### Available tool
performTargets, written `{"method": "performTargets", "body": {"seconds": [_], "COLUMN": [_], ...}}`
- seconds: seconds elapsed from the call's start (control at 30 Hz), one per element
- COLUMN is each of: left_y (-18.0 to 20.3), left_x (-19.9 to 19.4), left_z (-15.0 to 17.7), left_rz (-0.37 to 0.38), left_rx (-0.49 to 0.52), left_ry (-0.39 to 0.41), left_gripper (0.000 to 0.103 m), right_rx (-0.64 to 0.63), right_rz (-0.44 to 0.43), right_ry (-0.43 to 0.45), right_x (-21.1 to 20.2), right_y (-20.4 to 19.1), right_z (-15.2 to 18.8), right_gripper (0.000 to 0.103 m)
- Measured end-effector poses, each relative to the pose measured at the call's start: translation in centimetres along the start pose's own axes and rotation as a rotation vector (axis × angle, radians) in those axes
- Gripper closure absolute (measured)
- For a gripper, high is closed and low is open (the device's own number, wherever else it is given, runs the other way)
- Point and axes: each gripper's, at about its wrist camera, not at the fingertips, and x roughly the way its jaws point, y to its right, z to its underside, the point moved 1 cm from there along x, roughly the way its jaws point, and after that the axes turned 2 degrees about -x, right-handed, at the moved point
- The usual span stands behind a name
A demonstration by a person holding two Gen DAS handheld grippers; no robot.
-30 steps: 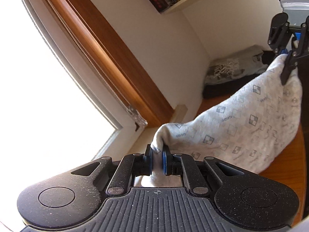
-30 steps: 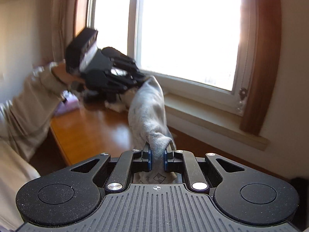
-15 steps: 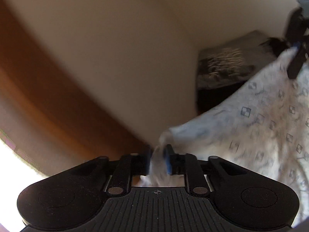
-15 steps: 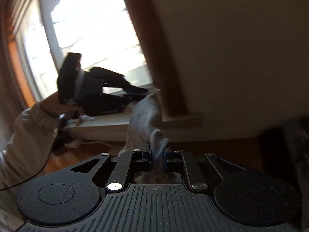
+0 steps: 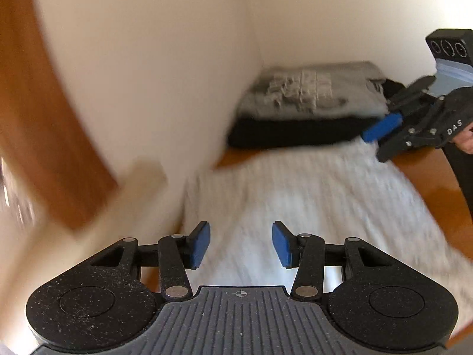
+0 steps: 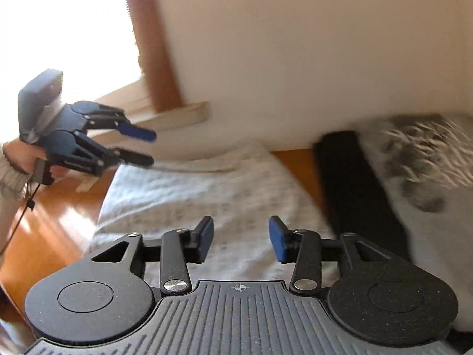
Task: Fold clothes
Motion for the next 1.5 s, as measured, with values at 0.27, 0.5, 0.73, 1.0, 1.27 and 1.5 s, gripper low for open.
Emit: {"method": "performTargets", "body": {"seconds": [0.27,0.5,0.73,1.0,1.27,1.5], "left_y": [-1.8,-0.1,2.3,-0.6,-2.6,-4.1], "left_x": [-0.7,-1.9,-4.1,-5.8,0.0,3.4], "left_z": [6.1,8.8,9.7,8.3,3.9,3.5], "left_rz": [0.030,0.062,0.121,0.098,0.156,0.231], "left_rx": [-0.146,-0.194,-0.179,-0.272,-0.334,-0.437], "left_ry": [-0.025,0.003,0.012,0.134,0.067,0.001], "left_gripper": [0.055,0.058,0.058,0.058,0.058,0.068], "right_rx": [-0.075,-0.111,-0.117,-0.056,-0.140,-0.146], "right_rz": [0.079,0.089,0.074,0.041,0.043,0.015], "right_ry": [-0.089,-0.143,-0.182,-0.013,-0.026,-0.005], "right_x": [3.2,2.6,0.8,1.1,5.6,5.7], "right_y": [-0.1,-1.9,-2.7,-2.3,-2.7,-2.2], "right_z": [1.9,2.8,3.8,2.7,2.4,3.0], "right_gripper": [0.053,0.054,0.053,0.054,0.049,0.046]}}
